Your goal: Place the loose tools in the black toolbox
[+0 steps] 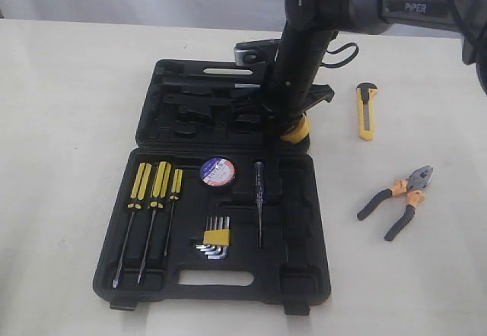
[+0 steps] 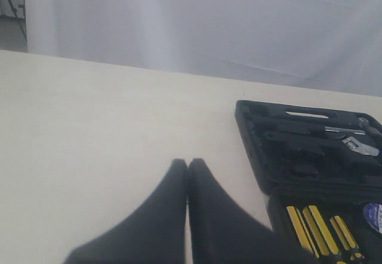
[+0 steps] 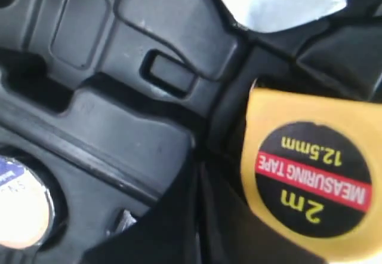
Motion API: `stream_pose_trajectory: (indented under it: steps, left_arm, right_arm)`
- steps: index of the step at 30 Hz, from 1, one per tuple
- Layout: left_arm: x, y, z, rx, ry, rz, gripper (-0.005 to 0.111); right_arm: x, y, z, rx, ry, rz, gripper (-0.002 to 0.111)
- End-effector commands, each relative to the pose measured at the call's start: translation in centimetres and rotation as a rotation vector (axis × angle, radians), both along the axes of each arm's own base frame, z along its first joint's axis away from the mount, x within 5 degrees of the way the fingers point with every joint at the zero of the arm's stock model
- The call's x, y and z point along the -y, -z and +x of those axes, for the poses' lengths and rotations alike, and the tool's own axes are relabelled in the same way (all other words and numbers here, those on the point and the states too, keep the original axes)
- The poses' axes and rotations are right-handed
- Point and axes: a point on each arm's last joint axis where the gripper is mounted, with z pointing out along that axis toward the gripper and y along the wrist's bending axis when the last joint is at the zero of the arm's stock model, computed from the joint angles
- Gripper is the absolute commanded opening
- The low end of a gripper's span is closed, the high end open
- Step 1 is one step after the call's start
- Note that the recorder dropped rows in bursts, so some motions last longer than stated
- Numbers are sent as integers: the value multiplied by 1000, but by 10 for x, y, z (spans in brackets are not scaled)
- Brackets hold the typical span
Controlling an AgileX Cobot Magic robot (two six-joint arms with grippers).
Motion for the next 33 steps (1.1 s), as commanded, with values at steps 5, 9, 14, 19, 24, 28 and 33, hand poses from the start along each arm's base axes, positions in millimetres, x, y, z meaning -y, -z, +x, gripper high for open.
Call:
stream_pose_trajectory:
  steps: [5,9,14,19,24,28,33]
  left_arm:
    - [0,-1,0,0,6,-3,0]
    - [0,-1,0,0,6,-3,0]
    - [0,-1,0,0,6,-3,0]
    - [0,-1,0,0,6,-3,0]
    - [0,-1,0,0,6,-3,0]
    - [0,-1,0,0,6,-3,0]
    - [0,-1,0,0,6,-3,0]
  right_arm:
    - [-2,5,6,86,-10,62,-1]
    - [-4,-23,5,154,-16,103,-1]
    - [11,-53,3,206,-31,48,-1]
    - [33,-63,1,206,-32,-95,-1]
    - [40,-57,2,188,-28,-118,-1]
    - [42,-42,-4,165,-31,-125,-1]
    - [45,-13,-17,134,-32,-122,-1]
